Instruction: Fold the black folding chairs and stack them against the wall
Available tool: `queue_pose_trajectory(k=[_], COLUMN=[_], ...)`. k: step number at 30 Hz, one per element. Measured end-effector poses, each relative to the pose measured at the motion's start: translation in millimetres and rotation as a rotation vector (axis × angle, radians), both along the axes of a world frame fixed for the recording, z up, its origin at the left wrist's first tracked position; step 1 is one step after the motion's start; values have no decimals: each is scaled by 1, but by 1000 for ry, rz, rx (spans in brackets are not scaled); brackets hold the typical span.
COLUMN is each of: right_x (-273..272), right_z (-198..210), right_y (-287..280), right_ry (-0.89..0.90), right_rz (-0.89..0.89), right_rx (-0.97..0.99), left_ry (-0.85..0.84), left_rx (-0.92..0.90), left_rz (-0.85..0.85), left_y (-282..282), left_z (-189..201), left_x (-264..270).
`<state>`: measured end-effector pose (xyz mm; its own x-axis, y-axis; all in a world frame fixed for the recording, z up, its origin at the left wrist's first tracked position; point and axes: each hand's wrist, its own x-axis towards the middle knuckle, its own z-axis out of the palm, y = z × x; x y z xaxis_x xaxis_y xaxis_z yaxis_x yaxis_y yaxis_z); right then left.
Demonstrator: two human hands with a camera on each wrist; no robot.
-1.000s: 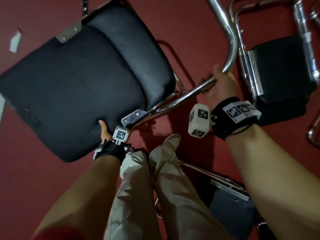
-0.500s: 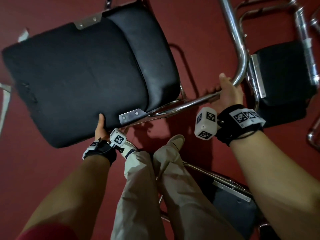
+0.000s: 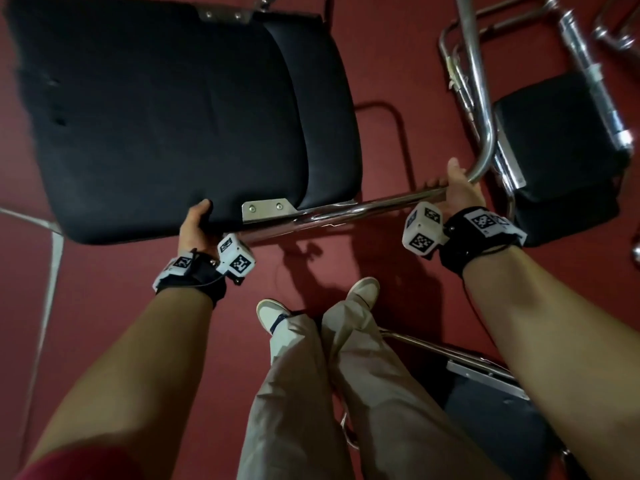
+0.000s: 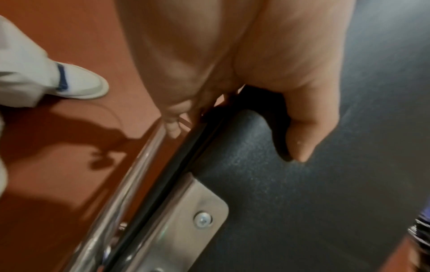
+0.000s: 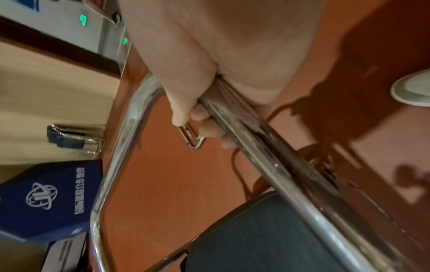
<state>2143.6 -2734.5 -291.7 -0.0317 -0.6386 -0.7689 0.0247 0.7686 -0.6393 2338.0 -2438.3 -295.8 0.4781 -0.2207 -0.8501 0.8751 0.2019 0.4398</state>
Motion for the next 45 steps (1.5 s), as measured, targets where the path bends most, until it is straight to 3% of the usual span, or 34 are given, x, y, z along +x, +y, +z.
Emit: queue_pose_trajectory(k=[4, 11, 14, 19, 24, 31, 39, 45], right_x=[-11, -18, -21, -25, -24, -19, -36, -35], right_z=[5, 4, 3, 11, 40, 99, 135, 146], right_y=[-6, -15, -19, -20, -27, -43, -39, -36], right_ry=[9, -2, -70, -45, -120, -234, -345, -397], right_rz=[-33, -84, -173, -146, -203, -297, -233, -179], right_rx=[43, 82, 93, 75, -4, -108, -88, -39], left_ry=[-61, -73, -132, -235, -295, -603, -811, -909], left_rx=[-30, 75, 110, 222, 362, 494, 750, 795], left_rz=[-40, -183, -190, -232, -193, -239, -498, -567], left_y=[-24, -47, -61, -79, -116, -188, -232, -240], left_z=[24, 30, 36, 47, 73, 117, 137, 140], left_x=[9, 35, 38, 47, 47, 3, -15, -5])
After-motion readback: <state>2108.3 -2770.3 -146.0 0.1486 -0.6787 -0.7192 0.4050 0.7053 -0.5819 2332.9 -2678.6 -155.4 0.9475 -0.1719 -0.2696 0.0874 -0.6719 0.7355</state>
